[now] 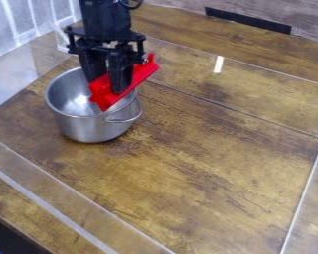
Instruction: Put the red object in the silver pot
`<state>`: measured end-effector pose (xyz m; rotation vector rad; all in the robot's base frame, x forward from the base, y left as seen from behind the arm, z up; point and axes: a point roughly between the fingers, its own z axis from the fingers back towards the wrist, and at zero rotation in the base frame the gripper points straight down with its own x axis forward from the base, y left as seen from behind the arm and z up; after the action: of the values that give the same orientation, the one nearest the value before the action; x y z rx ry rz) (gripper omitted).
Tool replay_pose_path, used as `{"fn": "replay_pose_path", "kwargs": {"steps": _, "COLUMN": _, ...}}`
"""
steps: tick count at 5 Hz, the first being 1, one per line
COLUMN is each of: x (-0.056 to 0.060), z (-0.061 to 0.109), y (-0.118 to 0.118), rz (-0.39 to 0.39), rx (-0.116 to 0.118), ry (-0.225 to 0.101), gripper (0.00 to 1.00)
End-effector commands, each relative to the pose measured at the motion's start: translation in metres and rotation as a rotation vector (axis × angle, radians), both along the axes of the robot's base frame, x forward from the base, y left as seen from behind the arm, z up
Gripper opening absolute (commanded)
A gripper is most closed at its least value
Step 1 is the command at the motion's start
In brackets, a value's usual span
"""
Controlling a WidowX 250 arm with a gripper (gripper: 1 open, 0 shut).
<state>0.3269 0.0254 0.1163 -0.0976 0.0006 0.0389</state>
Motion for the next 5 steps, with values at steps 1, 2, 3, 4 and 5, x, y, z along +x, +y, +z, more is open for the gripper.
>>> {"fn": "replay_pose_path", "kwargs": {"steps": 1, "x": 0.001, "z": 0.012, "y": 0.007, "rz": -0.009, "rx": 0.011, "ry": -0.052, "gripper": 0.00}}
{"fn": "replay_pose_path", "kwargs": {"steps": 2, "x": -0.005, "z": 0.009, "y": 0.007, "rz": -0.033, "rx": 0.010, "ry": -0.045, "gripper": 0.00}}
{"fn": "replay_pose_path", "kwargs": {"steps": 3, "x": -0.005, "z": 0.009, "y": -0.004, "rz": -0.028, "rx": 0.008, "ry": -0.039, "gripper": 0.00}}
{"fn": "replay_pose_path", "kwargs": {"steps": 4, "x": -0.005, "z": 0.010, "y": -0.015, "rz": -0.024, "rx": 0.007, "ry": -0.035, "gripper": 0.00}}
{"fn": "replay_pose_path", "kwargs": {"steps": 5, "x": -0.001, "z": -0.008, "y": -0.011, "rz": -0.019, "rx": 0.007, "ry": -0.030, "gripper": 0.00}}
